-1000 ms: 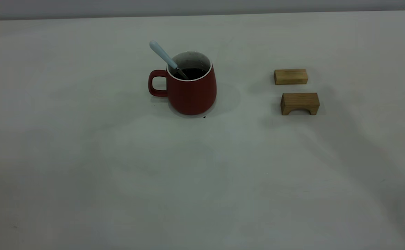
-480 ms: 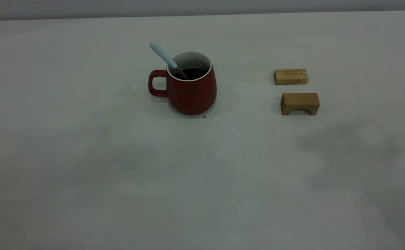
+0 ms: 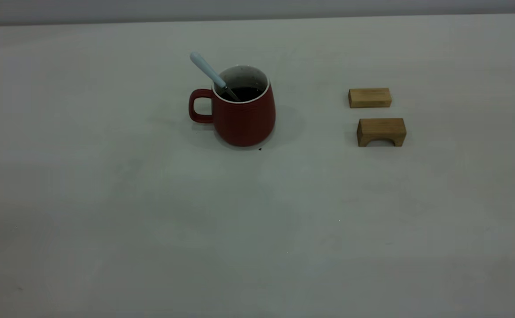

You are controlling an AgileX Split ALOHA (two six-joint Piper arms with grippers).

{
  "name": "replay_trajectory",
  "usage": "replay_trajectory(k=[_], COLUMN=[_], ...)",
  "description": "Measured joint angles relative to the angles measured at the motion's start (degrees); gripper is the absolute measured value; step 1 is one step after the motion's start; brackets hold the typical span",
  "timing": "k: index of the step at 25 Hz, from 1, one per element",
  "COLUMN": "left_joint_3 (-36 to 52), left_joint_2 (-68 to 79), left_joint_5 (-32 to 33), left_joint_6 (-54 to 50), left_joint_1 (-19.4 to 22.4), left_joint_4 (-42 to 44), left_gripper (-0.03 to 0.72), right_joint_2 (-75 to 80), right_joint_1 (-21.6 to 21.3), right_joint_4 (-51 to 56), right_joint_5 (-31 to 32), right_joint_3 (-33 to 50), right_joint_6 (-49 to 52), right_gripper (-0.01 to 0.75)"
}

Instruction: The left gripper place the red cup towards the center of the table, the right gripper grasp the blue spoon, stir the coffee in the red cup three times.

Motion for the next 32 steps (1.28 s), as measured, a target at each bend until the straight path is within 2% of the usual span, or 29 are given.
replay_trajectory(k=[5,9,16,22,32], left_joint_3=[0.0,0.0,0.0,0.0,0.0], left_joint_2=[0.0,0.0,0.0,0.0,0.0], left_joint_5=[0.0,0.0,0.0,0.0,0.0], left_joint_6=[0.0,0.0,0.0,0.0,0.0], left_joint_1=[0.0,0.0,0.0,0.0,0.0], left_joint_4=[0.0,0.0,0.0,0.0,0.0], left_gripper=[0.558,0.558,0.558,0.558,0.558], right_joint_2=[-17.0,-24.2,-28.5,-28.5,-28.6], right_joint_1=[-0.9,-1.0,-1.2,-1.2,-1.2], right_joint_4=[0.5,0.5,0.4,-0.9,-2.1], right_joint_5=[-6.2,-7.9,-8.5,-3.4,-3.3], right_joint_3=[14.4,21.4,22.4,23.3,23.8], right_joint_6=[-0.1,-0.1,0.2,0.7,1.0], right_gripper=[0.236,0.236,0.236,0.236,0.236])
